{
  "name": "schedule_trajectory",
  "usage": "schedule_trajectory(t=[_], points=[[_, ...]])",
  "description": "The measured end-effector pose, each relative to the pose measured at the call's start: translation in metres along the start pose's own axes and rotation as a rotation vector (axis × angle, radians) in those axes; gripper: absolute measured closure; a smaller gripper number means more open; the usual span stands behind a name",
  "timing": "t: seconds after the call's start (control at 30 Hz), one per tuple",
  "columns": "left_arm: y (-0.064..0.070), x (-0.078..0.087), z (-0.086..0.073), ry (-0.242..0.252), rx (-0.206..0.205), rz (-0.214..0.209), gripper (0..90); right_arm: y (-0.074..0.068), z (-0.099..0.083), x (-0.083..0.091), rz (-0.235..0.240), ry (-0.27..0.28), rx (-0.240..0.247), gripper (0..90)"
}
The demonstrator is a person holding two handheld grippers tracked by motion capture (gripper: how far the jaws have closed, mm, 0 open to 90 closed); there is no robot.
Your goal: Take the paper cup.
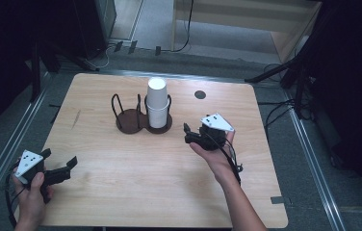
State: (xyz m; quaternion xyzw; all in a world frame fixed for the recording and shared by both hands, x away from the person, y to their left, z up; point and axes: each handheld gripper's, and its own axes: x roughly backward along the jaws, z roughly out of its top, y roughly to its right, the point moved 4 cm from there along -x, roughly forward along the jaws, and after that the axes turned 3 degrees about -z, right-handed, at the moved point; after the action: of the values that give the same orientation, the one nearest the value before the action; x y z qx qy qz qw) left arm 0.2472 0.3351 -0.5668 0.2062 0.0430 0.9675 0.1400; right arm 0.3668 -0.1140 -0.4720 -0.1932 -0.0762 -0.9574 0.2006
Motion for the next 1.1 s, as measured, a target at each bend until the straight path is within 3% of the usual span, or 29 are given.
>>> schedule_trajectory(t=[0.8,1.1], points=[[-0.001,0.000,0.000,0.002,0.012,-0.007,0.0,-0.045,0.029,-0.042,0.102,-0.030,-0.015,15.7],[-0.001,0.000,0.000,-0.002,0.008,-0.006,0.0,-0.062,0.044,-0.059,0.120,-0.037,-0.020,15.7]])
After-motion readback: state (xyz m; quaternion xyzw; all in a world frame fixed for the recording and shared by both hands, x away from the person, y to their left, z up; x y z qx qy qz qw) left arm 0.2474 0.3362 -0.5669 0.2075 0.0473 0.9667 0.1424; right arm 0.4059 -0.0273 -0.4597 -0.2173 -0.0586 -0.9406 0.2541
